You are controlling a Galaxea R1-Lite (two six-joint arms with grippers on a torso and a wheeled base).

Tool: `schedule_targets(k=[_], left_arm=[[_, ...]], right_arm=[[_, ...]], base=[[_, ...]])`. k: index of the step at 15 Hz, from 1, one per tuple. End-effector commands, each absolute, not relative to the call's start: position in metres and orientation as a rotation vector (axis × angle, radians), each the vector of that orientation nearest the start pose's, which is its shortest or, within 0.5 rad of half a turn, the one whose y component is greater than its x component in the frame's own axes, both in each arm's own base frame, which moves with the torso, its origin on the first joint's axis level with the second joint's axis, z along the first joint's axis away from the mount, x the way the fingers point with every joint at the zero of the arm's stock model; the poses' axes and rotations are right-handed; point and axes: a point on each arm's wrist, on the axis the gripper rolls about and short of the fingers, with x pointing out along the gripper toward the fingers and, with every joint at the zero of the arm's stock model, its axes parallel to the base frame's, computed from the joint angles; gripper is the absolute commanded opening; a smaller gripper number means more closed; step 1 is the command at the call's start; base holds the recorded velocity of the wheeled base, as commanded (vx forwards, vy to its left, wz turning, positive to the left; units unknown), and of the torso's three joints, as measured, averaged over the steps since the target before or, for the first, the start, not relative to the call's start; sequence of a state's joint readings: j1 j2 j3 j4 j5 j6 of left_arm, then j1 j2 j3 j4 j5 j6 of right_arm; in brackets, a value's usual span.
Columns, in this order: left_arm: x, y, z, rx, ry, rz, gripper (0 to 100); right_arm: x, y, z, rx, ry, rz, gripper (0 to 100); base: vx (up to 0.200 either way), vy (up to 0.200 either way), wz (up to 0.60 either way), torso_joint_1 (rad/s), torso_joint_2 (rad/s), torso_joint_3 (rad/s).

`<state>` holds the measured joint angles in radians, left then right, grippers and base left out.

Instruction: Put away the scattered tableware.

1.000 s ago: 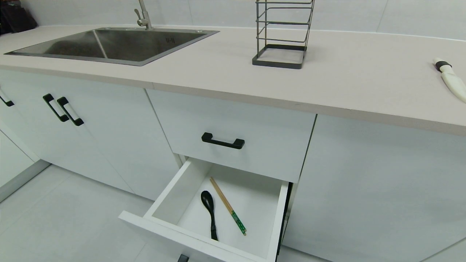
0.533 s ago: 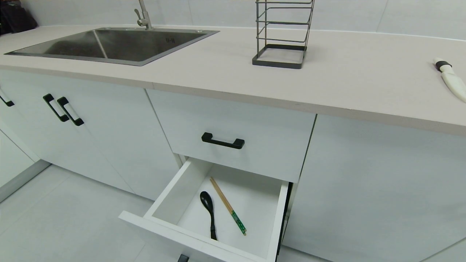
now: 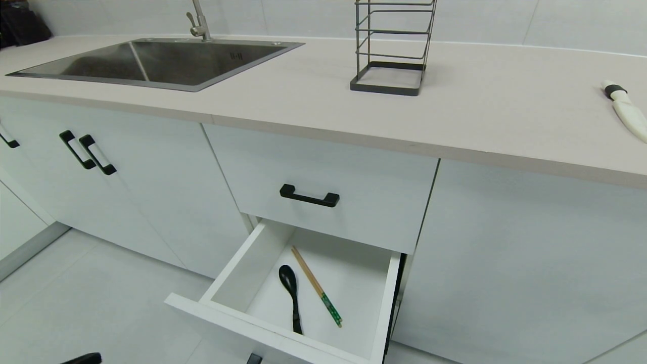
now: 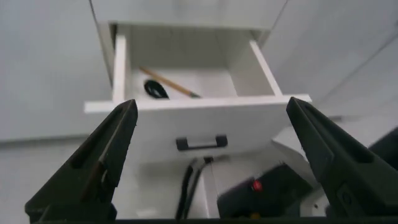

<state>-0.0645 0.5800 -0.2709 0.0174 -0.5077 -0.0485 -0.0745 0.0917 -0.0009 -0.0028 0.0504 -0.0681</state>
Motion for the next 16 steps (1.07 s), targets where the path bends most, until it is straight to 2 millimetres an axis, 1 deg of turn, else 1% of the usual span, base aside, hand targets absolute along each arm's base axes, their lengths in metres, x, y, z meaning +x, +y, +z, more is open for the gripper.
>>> schedule_targets(k=[1, 4, 6, 8, 10, 11, 14, 16], left_arm=[[0.060, -0.019, 0.135, -0.119, 0.615, -0.615, 100], [0.063, -0.024, 0.126, -0.007, 0.716, -0.680, 100], [0.068, -0.030, 0.121, 0.076, 0.787, -0.686, 100], [0.086, -0.039, 0.116, 0.134, 0.877, -0.648, 100], [0.110, -0.046, 0.111, 0.185, 0.954, -0.553, 100], [0.118, -0.048, 0.107, 0.200, 0.975, -0.531, 100], [0.134, -0.055, 0.100, 0.208, 0.969, -0.524, 100], [0.141, -0.057, 0.098, 0.209, 0.958, -0.524, 100]], right_arm=[[-0.015, 0.002, 0.077, -0.085, 0.096, -0.020, 100], [-0.015, 0.002, 0.077, -0.088, 0.095, -0.009, 100], [-0.016, 0.002, 0.077, -0.080, 0.089, -0.004, 100], [-0.016, 0.002, 0.077, -0.079, 0.088, -0.006, 100], [-0.016, 0.002, 0.078, -0.081, 0.086, -0.010, 100], [-0.016, 0.002, 0.078, -0.081, 0.086, -0.013, 100], [-0.016, 0.002, 0.078, -0.075, 0.087, -0.018, 100], [-0.016, 0.002, 0.077, -0.056, 0.088, -0.013, 100]], base=[[0.000, 0.000, 0.00, 0.000, 0.00, 0.000], [0.000, 0.000, 0.00, 0.000, 0.00, 0.000], [0.000, 0.000, 0.00, 0.000, 0.00, 0.000], [0.000, 0.000, 0.00, 0.000, 0.00, 0.000], [0.000, 0.000, 0.00, 0.000, 0.00, 0.000], [0.000, 0.000, 0.00, 0.000, 0.00, 0.000], [0.000, 0.000, 0.00, 0.000, 0.00, 0.000], [0.000, 0.000, 0.00, 0.000, 0.00, 0.000]])
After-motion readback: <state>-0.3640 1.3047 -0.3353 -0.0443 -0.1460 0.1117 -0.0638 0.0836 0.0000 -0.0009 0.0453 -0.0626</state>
